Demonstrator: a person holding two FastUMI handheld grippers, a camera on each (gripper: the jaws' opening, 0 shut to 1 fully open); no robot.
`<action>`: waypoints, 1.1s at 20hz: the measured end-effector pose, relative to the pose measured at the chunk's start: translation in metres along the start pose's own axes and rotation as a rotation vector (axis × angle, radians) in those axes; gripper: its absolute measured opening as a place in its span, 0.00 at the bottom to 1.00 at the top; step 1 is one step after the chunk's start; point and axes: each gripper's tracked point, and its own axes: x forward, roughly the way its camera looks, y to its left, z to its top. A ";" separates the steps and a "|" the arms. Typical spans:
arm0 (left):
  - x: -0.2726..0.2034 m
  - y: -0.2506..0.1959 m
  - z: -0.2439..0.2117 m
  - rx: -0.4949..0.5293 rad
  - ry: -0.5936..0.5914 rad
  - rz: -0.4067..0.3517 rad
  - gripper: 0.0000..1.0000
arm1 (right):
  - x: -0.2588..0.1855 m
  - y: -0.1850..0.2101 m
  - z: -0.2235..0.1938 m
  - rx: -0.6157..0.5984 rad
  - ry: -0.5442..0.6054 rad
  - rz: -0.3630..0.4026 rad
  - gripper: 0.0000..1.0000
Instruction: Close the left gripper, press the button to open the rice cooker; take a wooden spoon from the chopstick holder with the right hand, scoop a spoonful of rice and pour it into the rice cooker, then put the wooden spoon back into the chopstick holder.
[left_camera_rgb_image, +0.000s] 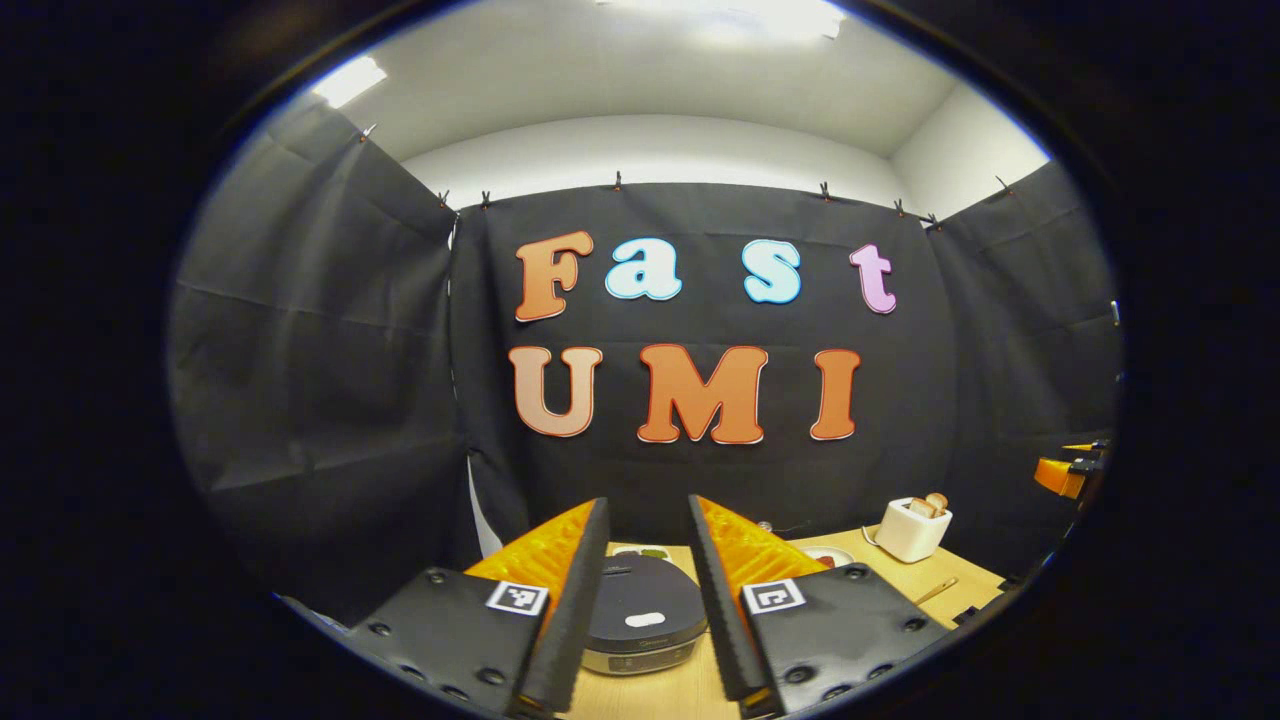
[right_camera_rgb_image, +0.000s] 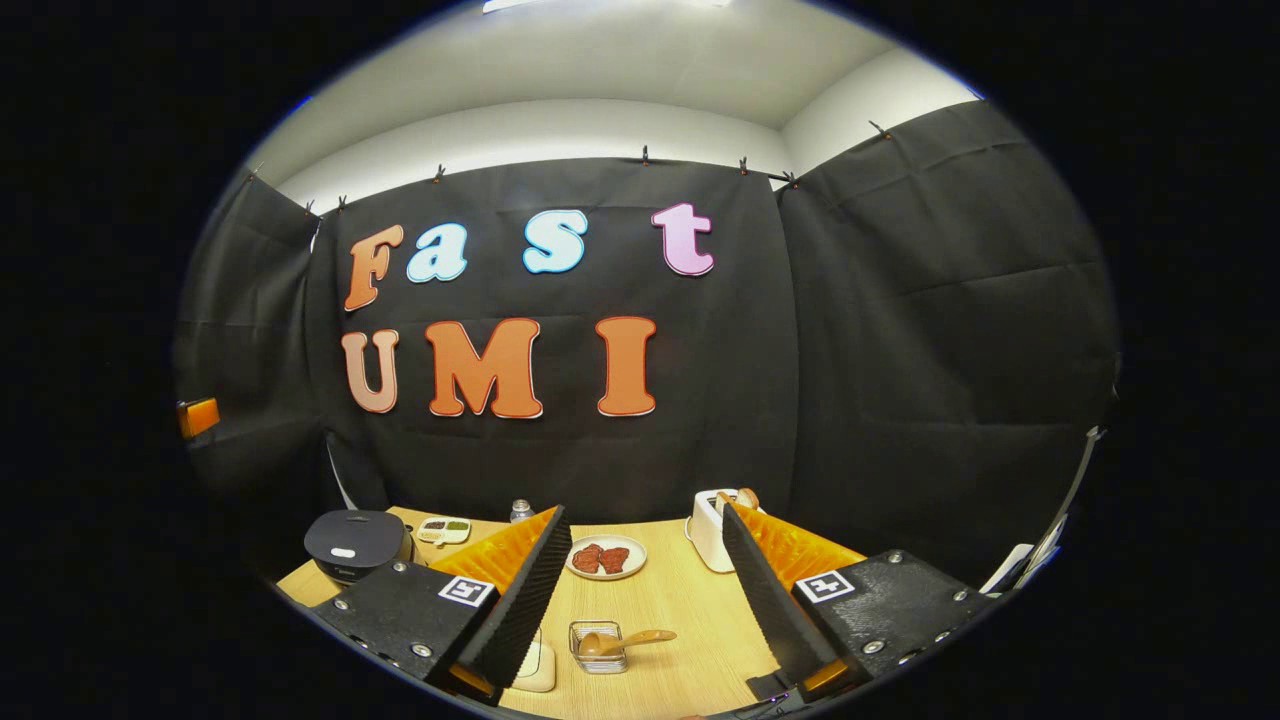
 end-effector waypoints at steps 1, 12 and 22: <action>0.000 -0.001 -0.005 -0.002 0.008 -0.011 0.42 | 0.001 0.000 -0.001 -0.005 0.003 0.000 0.94; 0.017 -0.001 -0.030 -0.001 0.082 -0.018 0.04 | 0.010 0.004 -0.006 -0.033 0.011 0.000 0.94; 0.087 -0.020 -0.139 -0.031 0.290 -0.095 0.04 | 0.021 -0.003 -0.018 -0.034 0.045 -0.020 0.98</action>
